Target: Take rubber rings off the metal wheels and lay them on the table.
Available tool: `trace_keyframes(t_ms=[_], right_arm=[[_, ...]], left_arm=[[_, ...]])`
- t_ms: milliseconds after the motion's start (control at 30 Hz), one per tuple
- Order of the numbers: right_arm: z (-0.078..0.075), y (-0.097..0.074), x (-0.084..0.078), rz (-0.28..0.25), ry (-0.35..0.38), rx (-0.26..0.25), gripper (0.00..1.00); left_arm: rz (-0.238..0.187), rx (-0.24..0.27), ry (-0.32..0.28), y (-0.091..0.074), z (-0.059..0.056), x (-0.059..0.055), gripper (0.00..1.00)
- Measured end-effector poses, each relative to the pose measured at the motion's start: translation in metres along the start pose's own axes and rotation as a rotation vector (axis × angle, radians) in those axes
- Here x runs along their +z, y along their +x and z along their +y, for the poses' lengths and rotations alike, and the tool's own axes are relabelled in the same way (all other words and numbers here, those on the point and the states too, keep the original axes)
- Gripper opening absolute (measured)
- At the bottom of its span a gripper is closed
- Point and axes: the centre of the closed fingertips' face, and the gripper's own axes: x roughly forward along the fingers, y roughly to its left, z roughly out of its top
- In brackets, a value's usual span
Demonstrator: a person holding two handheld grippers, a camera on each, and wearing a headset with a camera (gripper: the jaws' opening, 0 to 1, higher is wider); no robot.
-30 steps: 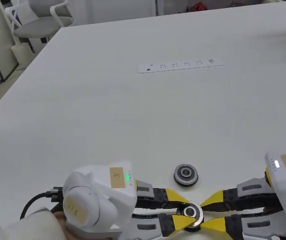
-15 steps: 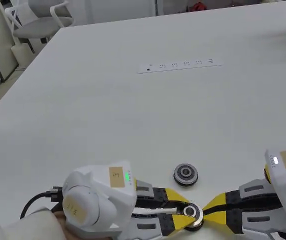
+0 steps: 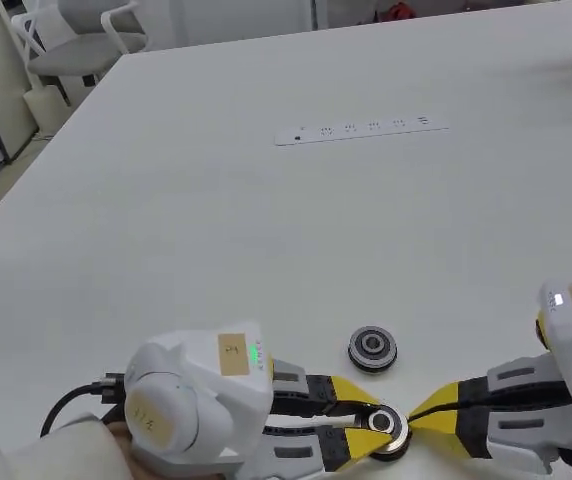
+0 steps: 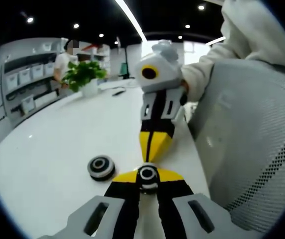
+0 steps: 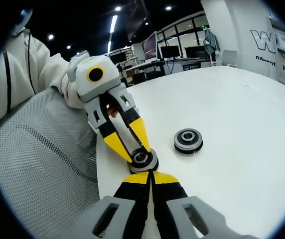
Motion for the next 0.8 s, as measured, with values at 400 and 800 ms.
trace_keyframes(t_ms=[400,800], right_arm=[[-0.002,0.000,0.000,-0.067,0.212,0.064,0.00],[0.002,-0.001,0.009,-0.114,0.348,0.092,0.00]], left_arm=[[-0.013,-0.004,-0.004,0.000,0.000,0.000,0.14],[-0.017,-0.005,-0.003,0.001,-0.001,0.001,0.14]])
